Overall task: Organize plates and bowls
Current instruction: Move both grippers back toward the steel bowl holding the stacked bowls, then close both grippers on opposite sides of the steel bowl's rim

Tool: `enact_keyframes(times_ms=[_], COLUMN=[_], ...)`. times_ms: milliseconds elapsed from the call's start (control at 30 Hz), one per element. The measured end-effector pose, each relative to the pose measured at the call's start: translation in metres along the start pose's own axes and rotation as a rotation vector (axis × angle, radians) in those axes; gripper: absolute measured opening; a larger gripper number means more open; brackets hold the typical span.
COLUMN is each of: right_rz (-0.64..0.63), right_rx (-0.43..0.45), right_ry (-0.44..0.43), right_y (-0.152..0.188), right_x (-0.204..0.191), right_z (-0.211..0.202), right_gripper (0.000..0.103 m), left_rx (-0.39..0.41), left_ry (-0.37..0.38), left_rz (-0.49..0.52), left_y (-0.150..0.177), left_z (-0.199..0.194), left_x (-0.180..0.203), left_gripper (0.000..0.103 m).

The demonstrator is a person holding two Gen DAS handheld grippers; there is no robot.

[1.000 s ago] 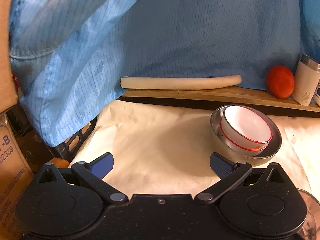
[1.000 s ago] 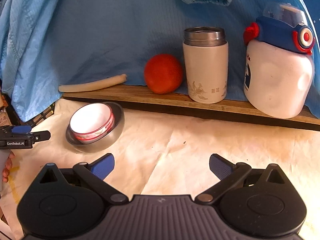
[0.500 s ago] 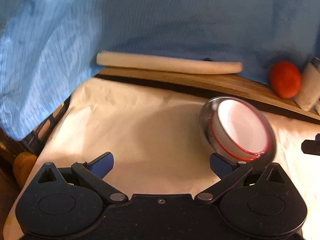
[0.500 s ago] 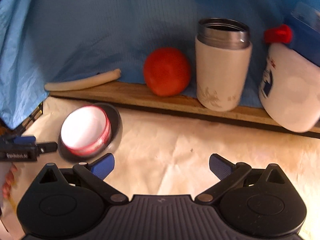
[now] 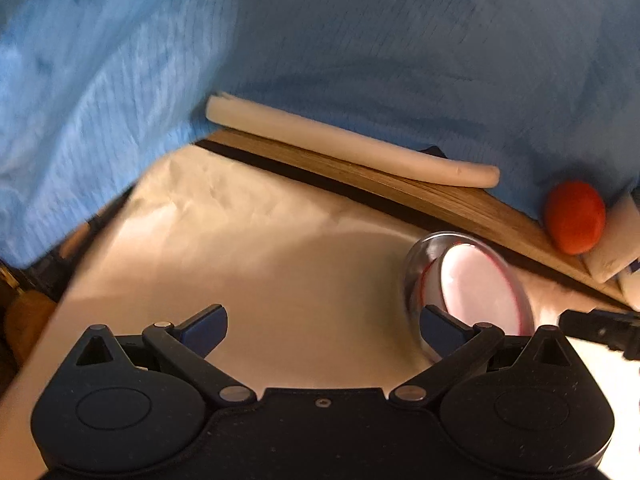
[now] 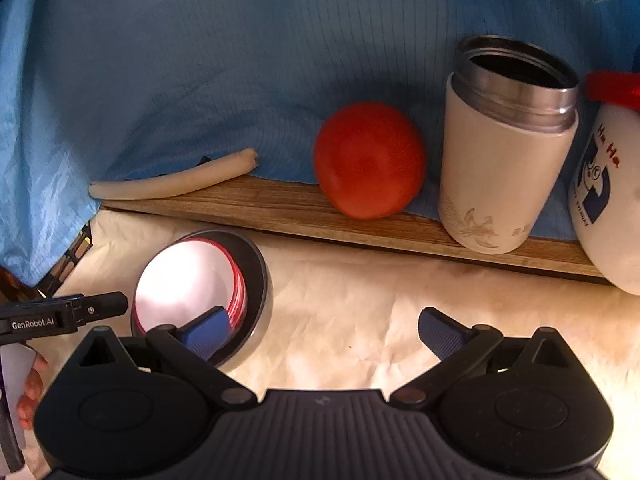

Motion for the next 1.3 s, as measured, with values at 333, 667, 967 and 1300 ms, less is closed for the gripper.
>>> enact_keyframes(times_ms=[333, 667, 967, 1300], right_rz=[0.004, 0.075, 0.099, 0.109], right_rx=[-0.010, -0.038, -0.067, -0.069], right_ry=[-0.002, 0.023, -0.003, -0.024], right_y=[0.004, 0.002, 0.001, -0.001], right_x=[-0.001, 0.010, 0.007, 0.007], right_z=[0.011, 0.028, 0.038, 0.039], right_gripper=[0.103, 0.096, 0.081, 0.073], left_rx=[-0.036, -0.034, -0.043, -0.031], left_ry=[-0.002, 0.011, 0.052, 0.073], left_rz=[-0.022, -0.026, -0.034, -0.042], left_y=[-0.001, -0.006, -0.005, -0.006], left_z=[0.012, 0.015, 0.016, 0.018], left_x=[0.006, 0.005, 0.009, 0.010], left_gripper=[0.102, 0.100, 0.086, 0.079])
Point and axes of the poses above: each gripper's, at about its wrist camera, not at the fingertips, and z roughly the way its jaws point, x to its right, y to its underside, the point moved 1 cm from there along z, roughly the way its jaws point, and after that the axes turned 14 degrees about -y, right-handed, at the moved point
